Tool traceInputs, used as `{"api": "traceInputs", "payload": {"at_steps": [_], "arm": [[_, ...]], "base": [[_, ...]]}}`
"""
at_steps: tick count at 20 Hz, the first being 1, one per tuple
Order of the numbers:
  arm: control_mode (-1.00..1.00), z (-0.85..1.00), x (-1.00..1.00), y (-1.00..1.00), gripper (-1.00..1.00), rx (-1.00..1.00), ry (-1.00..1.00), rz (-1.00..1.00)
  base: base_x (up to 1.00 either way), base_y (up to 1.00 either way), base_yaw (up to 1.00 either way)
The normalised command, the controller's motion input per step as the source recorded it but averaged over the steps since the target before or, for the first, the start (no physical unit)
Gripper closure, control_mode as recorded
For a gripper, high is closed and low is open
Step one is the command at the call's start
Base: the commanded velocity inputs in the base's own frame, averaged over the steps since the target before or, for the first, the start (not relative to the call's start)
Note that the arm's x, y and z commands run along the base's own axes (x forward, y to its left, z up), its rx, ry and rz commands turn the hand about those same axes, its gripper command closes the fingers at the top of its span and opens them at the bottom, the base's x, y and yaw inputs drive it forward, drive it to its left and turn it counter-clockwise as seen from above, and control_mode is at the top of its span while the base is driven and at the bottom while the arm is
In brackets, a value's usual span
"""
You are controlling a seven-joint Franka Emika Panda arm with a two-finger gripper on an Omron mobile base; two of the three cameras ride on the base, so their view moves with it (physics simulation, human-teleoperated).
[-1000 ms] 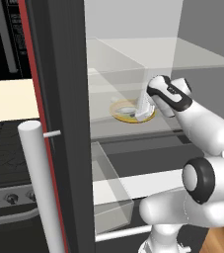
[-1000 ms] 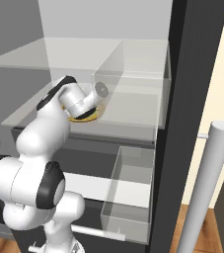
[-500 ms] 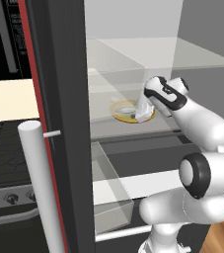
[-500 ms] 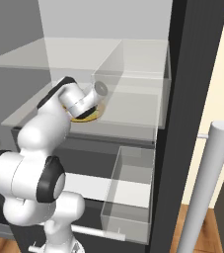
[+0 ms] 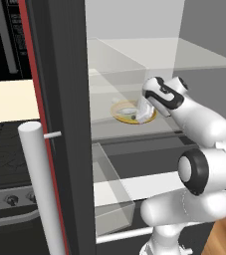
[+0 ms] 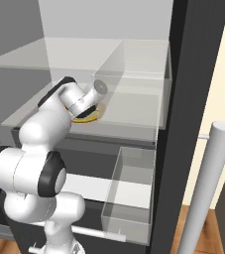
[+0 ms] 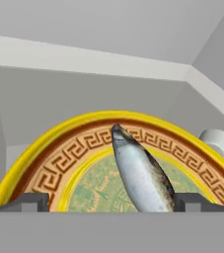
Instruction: Retrieve the fish from the fridge and place it on the saucepan with marinade on the stove.
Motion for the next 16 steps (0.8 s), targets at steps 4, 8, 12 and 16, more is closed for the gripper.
{"api": "traceInputs", "payload": {"at_steps": [4, 8, 12, 16], "arm": [[-1.0, 0.0, 0.21, 0.0, -1.0, 0.0, 0.01, 0.02], [-1.0, 0.0, 0.21, 0.0, -1.0, 0.0, 0.01, 0.03], [-1.0, -0.05, 0.22, 0.0, -1.0, 0.0, 0.0, 0.04], [-1.0, -0.1, 0.18, 0.0, -1.0, 0.0, 0.03, 0.04]], "base": [[0.0, 0.0, 0.0], [0.0, 0.0, 0.0], [0.0, 0.0, 0.0], [0.0, 0.0, 0.0]]}}
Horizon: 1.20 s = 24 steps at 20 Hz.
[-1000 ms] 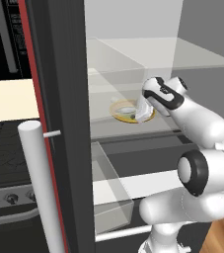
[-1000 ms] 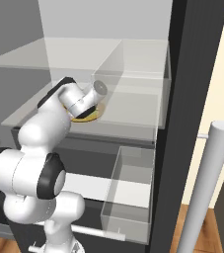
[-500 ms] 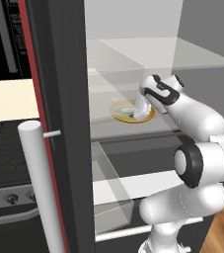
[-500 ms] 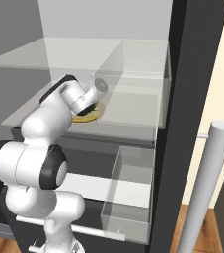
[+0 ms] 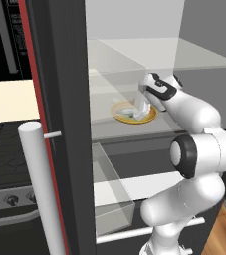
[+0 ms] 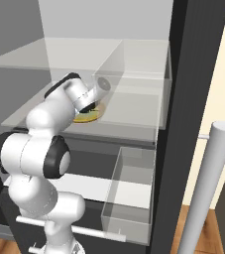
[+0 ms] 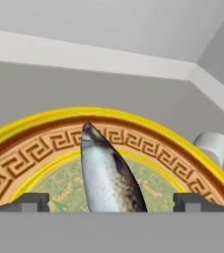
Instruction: Retrieve the fish from the fridge and place it on the saucepan with marinade on the stove.
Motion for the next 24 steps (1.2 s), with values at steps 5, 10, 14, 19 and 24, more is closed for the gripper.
{"api": "traceInputs", "payload": {"at_steps": [5, 10, 14, 19, 24], "arm": [[-1.0, -0.1, 0.13, 0.0, -1.0, 0.0, 0.06, 0.05], [-1.0, -0.06, 0.12, 0.0, -1.0, 0.0, 0.06, 0.05], [-1.0, -0.08, 0.12, 0.0, -1.0, 0.0, 0.06, 0.05], [-1.0, -0.2, 0.12, 0.0, -1.0, 0.0, 0.01, 0.05], [-1.0, -0.32, 0.07, 0.0, 1.0, -0.01, 0.0, 0.05]], "base": [[0.0, 0.0, 0.0], [0.0, 0.0, 0.0], [0.0, 0.0, 0.0], [0.0, 0.0, 0.0], [0.0, 0.0, 0.0]]}}
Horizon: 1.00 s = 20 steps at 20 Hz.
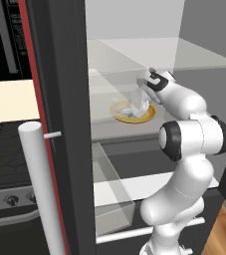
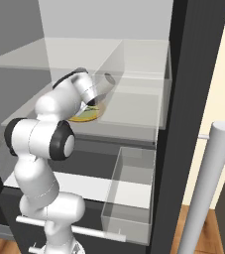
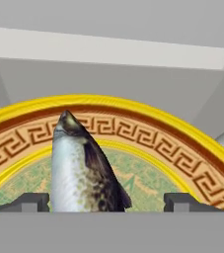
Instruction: Retrieve the fish from the fridge and place it on the saucepan with marinade on the stove.
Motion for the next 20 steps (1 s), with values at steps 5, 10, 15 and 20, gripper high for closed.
{"api": "traceInputs", "payload": {"at_steps": [5, 10, 15, 20], "arm": [[-1.0, -0.22, 0.03, 0.0, 1.0, 0.0, 0.0, 0.04], [-1.0, -0.01, 0.0, 0.0, 1.0, 0.0, 0.0, 0.0], [-1.0, 0.0, 0.0, 0.0, 1.0, 0.0, 0.0, 0.0], [-1.0, 0.0, -0.05, 0.0, 1.0, 0.0, 0.0, 0.0]], "base": [[0.0, 0.0, 0.0], [0.0, 0.0, 0.0], [0.0, 0.0, 0.0], [0.0, 0.0, 0.0]]}}
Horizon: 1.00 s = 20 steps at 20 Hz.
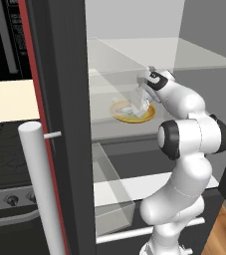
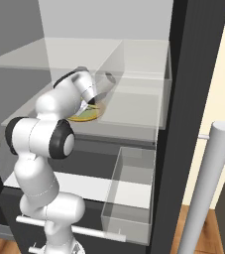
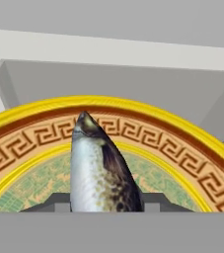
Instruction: Retrieve the fish from the fridge and place it on the saucepan with marinade on the stove.
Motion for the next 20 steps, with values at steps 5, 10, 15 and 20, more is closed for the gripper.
{"api": "traceInputs", "payload": {"at_steps": [5, 10, 15, 20], "arm": [[-1.0, 0.0, -0.06, 0.0, 1.0, 0.0, 0.0, 0.0], [-1.0, 0.0, -0.09, 0.0, 1.0, 0.0, 0.0, 0.0], [-1.0, 0.0, -0.09, 0.01, 1.0, 0.0, 0.0, 0.0], [-1.0, 0.0, -0.16, 0.05, 1.0, 0.0, -0.01, 0.0]], "base": [[0.0, 0.0, 0.0], [0.0, 0.0, 0.0], [0.0, 0.0, 0.0], [0.0, 0.0, 0.0]]}}
